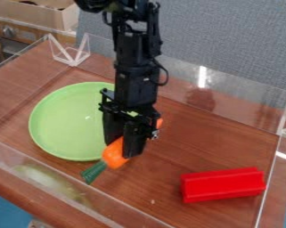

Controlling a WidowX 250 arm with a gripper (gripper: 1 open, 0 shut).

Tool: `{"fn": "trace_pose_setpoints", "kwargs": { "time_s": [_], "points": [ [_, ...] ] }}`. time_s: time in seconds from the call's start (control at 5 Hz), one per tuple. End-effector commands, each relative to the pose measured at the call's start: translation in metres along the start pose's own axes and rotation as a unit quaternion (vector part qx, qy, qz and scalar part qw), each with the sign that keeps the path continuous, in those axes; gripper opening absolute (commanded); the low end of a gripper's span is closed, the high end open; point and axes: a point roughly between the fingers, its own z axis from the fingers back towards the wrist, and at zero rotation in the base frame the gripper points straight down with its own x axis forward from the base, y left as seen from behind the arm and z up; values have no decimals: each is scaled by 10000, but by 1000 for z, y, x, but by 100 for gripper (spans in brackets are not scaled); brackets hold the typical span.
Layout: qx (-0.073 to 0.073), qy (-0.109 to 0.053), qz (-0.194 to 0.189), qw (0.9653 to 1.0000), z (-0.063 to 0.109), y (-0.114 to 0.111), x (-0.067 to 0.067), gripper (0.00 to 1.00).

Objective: Put the carrot on the left side

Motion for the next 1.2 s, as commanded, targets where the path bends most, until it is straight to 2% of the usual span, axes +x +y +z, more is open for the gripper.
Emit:
{"fn": "trace_pose_setpoints", "kwargs": {
  "time_s": [0.0,0.2,0.4,0.8,1.0],
  "points": [
    [10,-366,50,9993,15,10,-3,0],
    [-58,-495,134,9987,17,13,-5,0],
    [-91,-581,61,9983,24,9,-12,0],
    [-215,-760,-43,9969,40,-8,-21,0],
    [-266,-835,-22,9962,43,-12,-19,0]
  ]
}}
